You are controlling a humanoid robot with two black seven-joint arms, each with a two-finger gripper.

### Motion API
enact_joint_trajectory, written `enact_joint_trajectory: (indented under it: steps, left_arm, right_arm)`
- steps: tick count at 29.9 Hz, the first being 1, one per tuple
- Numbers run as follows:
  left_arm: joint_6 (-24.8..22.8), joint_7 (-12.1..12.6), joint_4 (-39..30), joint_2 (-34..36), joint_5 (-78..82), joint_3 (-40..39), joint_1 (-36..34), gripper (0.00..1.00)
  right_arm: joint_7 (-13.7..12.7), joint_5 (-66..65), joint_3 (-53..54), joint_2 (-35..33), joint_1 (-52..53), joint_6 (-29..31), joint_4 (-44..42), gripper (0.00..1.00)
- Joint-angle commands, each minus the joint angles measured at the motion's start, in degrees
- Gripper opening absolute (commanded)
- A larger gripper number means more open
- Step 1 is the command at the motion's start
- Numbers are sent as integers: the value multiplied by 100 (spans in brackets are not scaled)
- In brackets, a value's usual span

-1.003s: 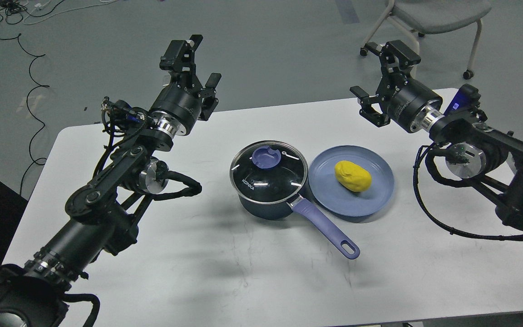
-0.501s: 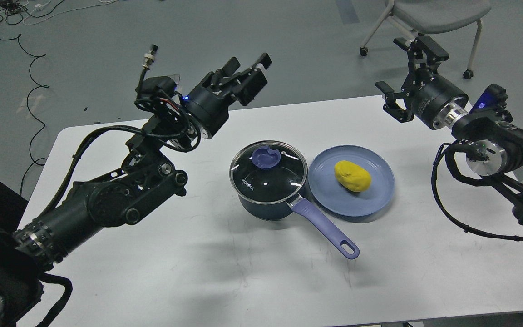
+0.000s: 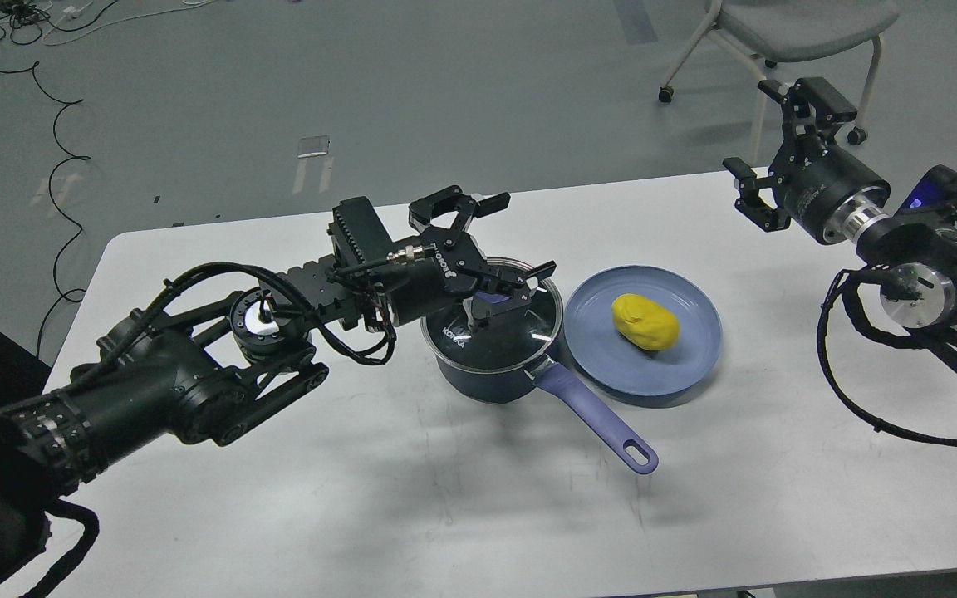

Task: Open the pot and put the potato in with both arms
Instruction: 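Lower the left gripper onto the blue lid knob and grasp it, then lift the glass lid off the saucepan with the left gripper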

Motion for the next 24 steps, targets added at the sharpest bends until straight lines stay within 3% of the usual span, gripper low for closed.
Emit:
enact_joint_trajectory:
  steps: [1, 8, 24]
  left_arm:
    - [-44, -10, 55, 6, -15, 237, 37, 96]
    - [-53, -1, 572, -65, -59, 281, 72, 96]
    - [-71, -116, 582, -21, -384, 738, -7, 96]
  right_arm:
    - [1, 0, -15, -11, -22, 0, -8, 100]
    - [1, -9, -24, -11, -48, -18, -17, 100]
    - [1, -44, -103, -54, -101, -9, -52, 100]
